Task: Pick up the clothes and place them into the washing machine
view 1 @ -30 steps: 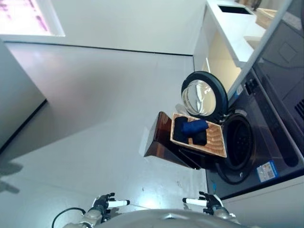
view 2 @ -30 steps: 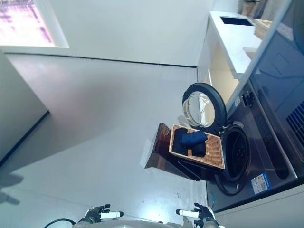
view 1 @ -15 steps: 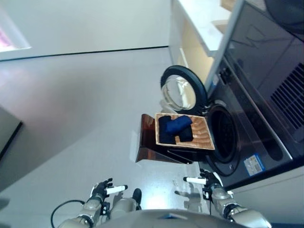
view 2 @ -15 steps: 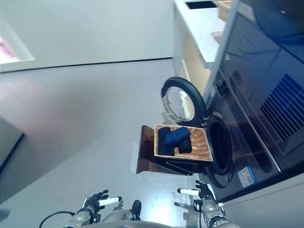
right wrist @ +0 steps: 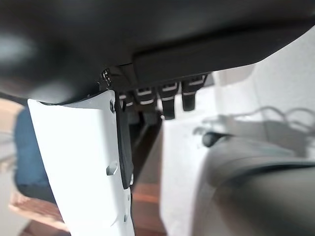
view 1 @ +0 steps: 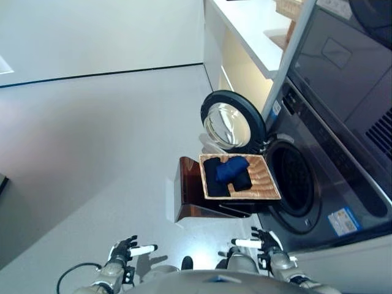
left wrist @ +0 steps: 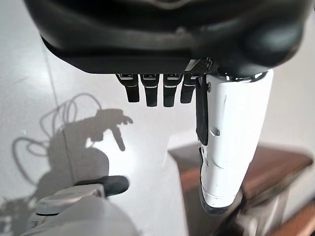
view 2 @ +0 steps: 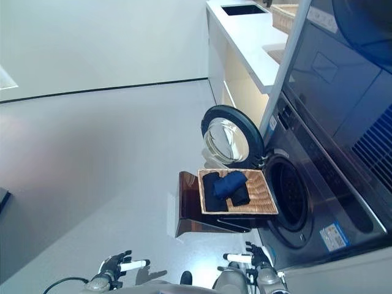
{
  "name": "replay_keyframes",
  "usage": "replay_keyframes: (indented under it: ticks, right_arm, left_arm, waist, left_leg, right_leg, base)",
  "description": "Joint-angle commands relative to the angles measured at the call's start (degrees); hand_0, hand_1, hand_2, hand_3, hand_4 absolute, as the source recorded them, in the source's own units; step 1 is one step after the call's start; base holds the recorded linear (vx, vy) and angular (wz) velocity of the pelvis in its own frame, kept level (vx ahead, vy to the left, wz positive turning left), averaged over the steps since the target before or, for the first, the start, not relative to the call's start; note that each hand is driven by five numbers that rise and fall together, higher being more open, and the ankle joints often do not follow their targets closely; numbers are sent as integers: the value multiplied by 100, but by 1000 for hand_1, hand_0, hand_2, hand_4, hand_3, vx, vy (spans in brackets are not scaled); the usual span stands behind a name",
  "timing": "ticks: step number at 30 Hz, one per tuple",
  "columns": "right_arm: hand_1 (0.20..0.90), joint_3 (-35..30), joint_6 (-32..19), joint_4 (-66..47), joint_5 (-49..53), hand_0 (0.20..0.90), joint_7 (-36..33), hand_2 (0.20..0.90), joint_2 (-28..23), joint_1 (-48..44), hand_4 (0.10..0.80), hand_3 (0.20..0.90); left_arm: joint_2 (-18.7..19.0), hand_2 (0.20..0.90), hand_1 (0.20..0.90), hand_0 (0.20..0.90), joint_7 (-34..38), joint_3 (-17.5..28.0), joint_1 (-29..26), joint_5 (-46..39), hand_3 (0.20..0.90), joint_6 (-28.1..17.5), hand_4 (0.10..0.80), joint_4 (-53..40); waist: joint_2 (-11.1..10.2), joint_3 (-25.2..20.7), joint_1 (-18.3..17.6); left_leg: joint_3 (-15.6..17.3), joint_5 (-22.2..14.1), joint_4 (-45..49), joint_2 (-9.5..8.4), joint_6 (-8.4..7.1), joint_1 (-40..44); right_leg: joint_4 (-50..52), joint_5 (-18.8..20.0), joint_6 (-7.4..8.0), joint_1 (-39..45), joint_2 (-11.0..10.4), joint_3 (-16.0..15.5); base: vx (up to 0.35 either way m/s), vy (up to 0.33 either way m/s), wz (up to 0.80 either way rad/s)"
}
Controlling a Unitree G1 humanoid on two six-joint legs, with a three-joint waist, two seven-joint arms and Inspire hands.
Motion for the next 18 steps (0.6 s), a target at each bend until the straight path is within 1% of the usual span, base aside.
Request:
replay_keyframes:
  ticks: [1,2,3,4,5,6,7,8,9,10,11,12,13,14,15,16,17,18]
  right_arm:
    - [900,100,-243,-204,5,900,-180,900,-347,-275,800,900]
    - [900,215,-253,-242,36,900,-187,900,-322,-338,800,900]
    - [900,216,-253,-242,36,900,-188,900,-322,-338,800,900]
    - [900,236,-253,-240,44,900,-207,900,-313,-382,800,900]
    - [900,232,-248,-238,80,900,-230,900,-312,-439,800,900]
    - [900,230,-264,-273,136,900,-249,900,-322,-501,800,900]
    - [900,241,-282,-307,181,900,-254,900,-329,-537,800,900]
    - [900,265,-307,-343,208,900,-275,900,-349,-608,800,900]
    - [900,282,-318,-372,238,900,-295,900,-364,-634,800,900]
    - [900,287,-313,-384,256,900,-308,900,-369,-654,800,900]
    - [900,286,-302,-418,251,900,-320,900,-380,-688,800,900]
    - [900,279,-294,-465,225,900,-309,900,-379,-704,800,900]
    - [900,267,-288,-576,206,900,-313,900,-370,-711,800,900]
    - [900,237,-290,-596,212,900,-313,900,-345,-712,800,900]
    - [900,194,-282,-608,200,900,-323,900,-335,-716,800,900]
    - [900,157,-272,-540,188,900,-331,900,-319,-761,800,900]
    - [900,148,-262,-468,161,900,-316,900,-283,-827,800,900]
    - [900,192,-256,-475,149,900,-308,900,-277,-901,800,900]
  left_arm:
    - [-14,900,900,900,7,139,-269,-307,900,-257,800,-86]
    - [-45,900,900,900,-14,240,-208,-366,900,-235,800,-8]
    - [-45,900,900,900,-15,240,-207,-367,900,-235,800,-8]
    - [-46,900,900,900,-17,289,-156,-385,900,-220,800,78]
    - [-49,900,900,900,-11,323,-79,-381,900,-214,800,203]
    - [-48,900,900,900,4,319,-31,-351,900,-200,800,249]
    - [-44,900,900,900,30,325,-8,-342,900,-203,800,245]
    - [-29,900,900,900,81,303,15,-299,900,-212,800,270]
    - [-19,900,900,900,109,288,21,-266,900,-197,800,261]
    - [3,900,900,900,137,287,31,-265,900,-189,800,260]
    - [20,900,900,900,162,312,75,-250,900,-182,800,264]
    - [34,900,900,900,163,358,136,-251,900,-194,800,252]
    - [44,900,900,900,162,397,214,-249,900,-204,800,240]
    - [91,900,900,900,162,394,205,-238,900,-217,800,247]
    - [109,900,900,900,163,415,239,-240,900,-222,800,230]
    - [134,900,900,900,147,448,243,-236,900,-218,800,202]
    - [169,900,900,900,150,467,259,-222,900,-216,800,184]
    - [180,900,900,900,146,460,260,-242,900,-220,800,154]
  waist:
    - [-291,60,327]
    - [-381,139,500]
    - [-371,137,499]
    - [-370,121,539]
    - [-347,73,600]
    - [-303,11,614]
    - [-260,26,660]
    - [-144,-17,677]
    - [-60,-45,708]
    - [-2,-80,742]
    - [61,-137,785]
    - [102,-201,844]
    - [124,-303,846]
    - [103,-349,857]
    - [86,-403,914]
    - [76,-442,966]
    - [70,-461,1061]
    - [123,-411,1081]
  left_leg:
    - [-212,513,3191,405,-698,-808]
    - [-269,538,3715,230,-567,-1307]
    - [-272,525,3736,238,-567,-1318]
    - [-132,580,3534,405,-584,-1427]
    - [-75,582,2864,576,-634,-1462]
    - [36,572,2123,734,-698,-1477]
    - [110,591,1520,805,-760,-1342]
    - [198,811,592,885,-859,-1327]
    - [324,993,-25,928,-886,-1368]
    - [407,1092,-336,920,-901,-1355]
    - [439,1150,-423,854,-892,-1410]
    - [288,1121,-488,788,-851,-1298]
    - [237,1127,-518,720,-833,-1200]
    - [314,1088,-403,689,-824,-1166]
    - [311,1013,-310,624,-774,-1117]
    - [365,921,-268,575,-709,-1042]
    - [451,795,-232,530,-613,-957]
    - [482,710,-146,512,-547,-924]
  right_leg:
    - [-1126,919,-277,468,235,-184]
    - [-1252,847,-386,692,317,-144]
    - [-1253,847,-386,692,327,-145]
    - [-1311,806,-391,780,353,-179]
    - [-1418,737,-355,907,374,-176]
    - [-1533,678,-283,1009,419,-236]
    - [-1615,628,-246,1136,460,-182]
    - [-1747,555,-196,1268,552,-181]
    - [-1801,495,-155,1375,592,-184]
    - [-1819,431,-126,1480,607,-182]
    - [-1826,325,-99,1605,623,-172]
    - [-1768,237,-58,1678,594,-119]
    - [-1727,160,-28,1757,546,-115]
    - [-1643,95,12,1814,462,-156]
    - [-1520,25,69,1832,355,-173]
    - [-1164,-15,128,1771,259,-225]
    - [-628,-6,226,1599,131,-307]
    - [-109,103,308,1295,49,-352]
  base:
    - [73,-349,79]
    - [64,-250,50]
    - [143,-195,-2]
    - [187,-56,-46]
    - [298,-56,-42]
    - [315,2,-9]
    - [323,47,17]
    - [319,74,22]
    - [330,94,22]
    - [317,98,25]
    - [334,110,22]
    - [369,138,-8]
    - [365,151,-60]
    - [348,168,-71]
    - [299,173,-62]
    - [264,193,-32]
    - [184,191,-60]
    - [113,178,-80]
